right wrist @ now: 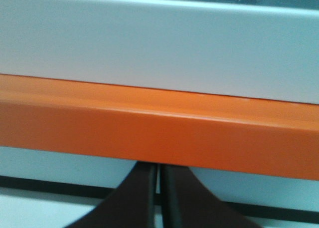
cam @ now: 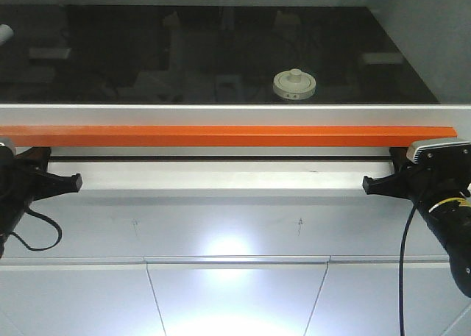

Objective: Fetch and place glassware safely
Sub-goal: 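Move the left gripper to the orange sash handle beside the right, then lift the orange sash handle upward with both grippers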

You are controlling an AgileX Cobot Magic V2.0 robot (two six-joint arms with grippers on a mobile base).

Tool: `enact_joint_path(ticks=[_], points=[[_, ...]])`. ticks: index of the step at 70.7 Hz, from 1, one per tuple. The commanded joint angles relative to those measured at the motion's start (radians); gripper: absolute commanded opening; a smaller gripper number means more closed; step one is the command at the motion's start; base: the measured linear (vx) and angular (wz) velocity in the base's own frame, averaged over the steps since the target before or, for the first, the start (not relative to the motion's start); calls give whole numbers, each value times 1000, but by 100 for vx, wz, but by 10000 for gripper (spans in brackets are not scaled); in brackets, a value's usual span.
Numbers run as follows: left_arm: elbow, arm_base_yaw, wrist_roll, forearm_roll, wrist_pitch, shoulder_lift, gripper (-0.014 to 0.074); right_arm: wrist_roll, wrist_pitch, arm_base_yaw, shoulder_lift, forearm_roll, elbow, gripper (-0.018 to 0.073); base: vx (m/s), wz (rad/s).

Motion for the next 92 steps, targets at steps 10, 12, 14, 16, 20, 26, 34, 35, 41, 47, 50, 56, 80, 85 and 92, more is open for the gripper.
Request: enact_joint_path(ticks=[10, 12, 14, 16, 20, 26, 34, 35, 41, 47, 50, 56, 80, 85, 92], points=[[-41, -5, -2, 0, -120, -39, -7, -8, -171, -4, -39, 3, -33, -1, 0, 0], [-41, -5, -2, 0, -123, -39, -7, -8, -171, -4, -39, 3, -33, -1, 0, 0], [-41, -5, -2, 0, -128, -39, -7, -8, -171, -4, -39, 3, -33, -1, 0, 0], [-41, -5, -2, 0, -134, -39, -7, -8, -172, -4, -39, 3, -33, -1, 0, 0], [-41, -5, -2, 0, -148, -40, -7, -8, -176, -4, -39, 3, -33, -1, 0, 0], [-43, -5, -2, 8, -167, -42, -7, -8, -185, -4, -39, 3, -33, -1, 0, 0], [-57, -5, -2, 34, -159, -43, -7, -8, -185, -4, -39, 3, -34, -1, 0, 0], [-59, -5, -2, 36, -159, -43, -7, -8, -185, -4, -39, 3, -34, -1, 0, 0], [-78, -5, -2, 54, -151, -44, -7, -8, -185, -4, -41, 3, -34, -1, 0, 0], [-98, -5, -2, 59, -128, -53, -7, -7, -183, -4, -53, 2, -34, -1, 0, 0], [-106, -5, -2, 59, -112, -62, -7, -7, -181, -4, -62, 2, -34, -1, 0, 0], [-121, -5, -2, 59, -80, -87, -7, -8, -172, -4, -85, 3, -34, -1, 0, 1], [-124, -6, -2, 59, -70, -184, -7, -8, -129, -4, -158, 3, -36, -1, 0, 0], [-124, -6, -2, 59, -67, -203, -7, -8, -115, -4, -171, 3, -42, -1, 0, 0], [-124, -6, -2, 59, -65, -230, -7, -7, -84, -4, -192, -1, -56, -1, 0, 0]])
